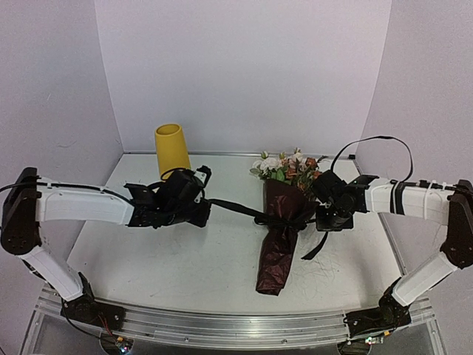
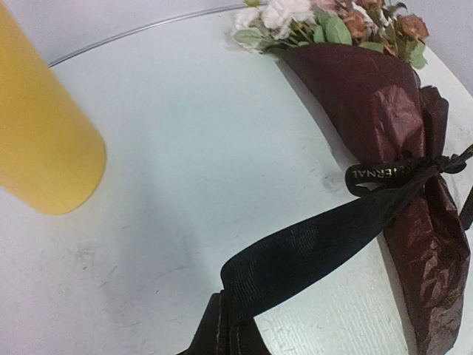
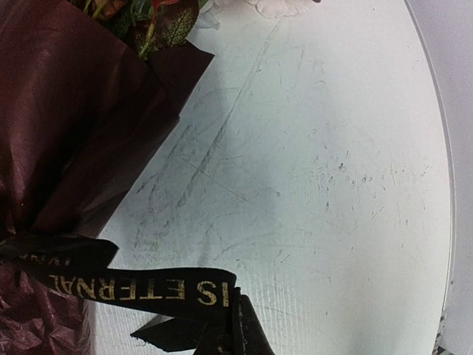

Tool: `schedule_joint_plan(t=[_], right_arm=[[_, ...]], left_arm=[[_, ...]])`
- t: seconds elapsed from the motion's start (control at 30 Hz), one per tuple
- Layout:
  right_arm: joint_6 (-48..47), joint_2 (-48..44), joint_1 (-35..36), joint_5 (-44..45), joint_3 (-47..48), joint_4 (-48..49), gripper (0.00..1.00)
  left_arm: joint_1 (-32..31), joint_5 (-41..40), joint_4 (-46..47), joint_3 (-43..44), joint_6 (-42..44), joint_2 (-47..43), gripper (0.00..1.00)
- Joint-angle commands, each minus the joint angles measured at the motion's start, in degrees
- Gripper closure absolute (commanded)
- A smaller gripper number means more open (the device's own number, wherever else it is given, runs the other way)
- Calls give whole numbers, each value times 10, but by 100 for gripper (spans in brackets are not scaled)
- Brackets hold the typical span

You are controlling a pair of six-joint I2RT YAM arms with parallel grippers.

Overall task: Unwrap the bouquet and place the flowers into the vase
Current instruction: Untie the ribbon from the wrapping paper.

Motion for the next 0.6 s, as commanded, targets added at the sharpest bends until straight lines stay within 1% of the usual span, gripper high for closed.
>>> schedule_joint_plan(t=[0.0,0.13,0.3,0.4,0.57], right_arm=[[14,-19,-3,13,-9,-40,100],[21,-6,-3,5,-5,-40,100],[27,9,-3,-5,0,-39,100],[26,13,-3,-6,-1,-36,100],[20,25,-3,-11,5,-33,100]], left_arm=[[4,-103,1,-67,-106,-103,100],[4,-156,-54,-106,-167,-187,100],[5,-185,-130,-131,-222,-276,100],[6,-210,-168,-130,-260,-309,100],[6,-240,-171,-128,-274,-332,97]])
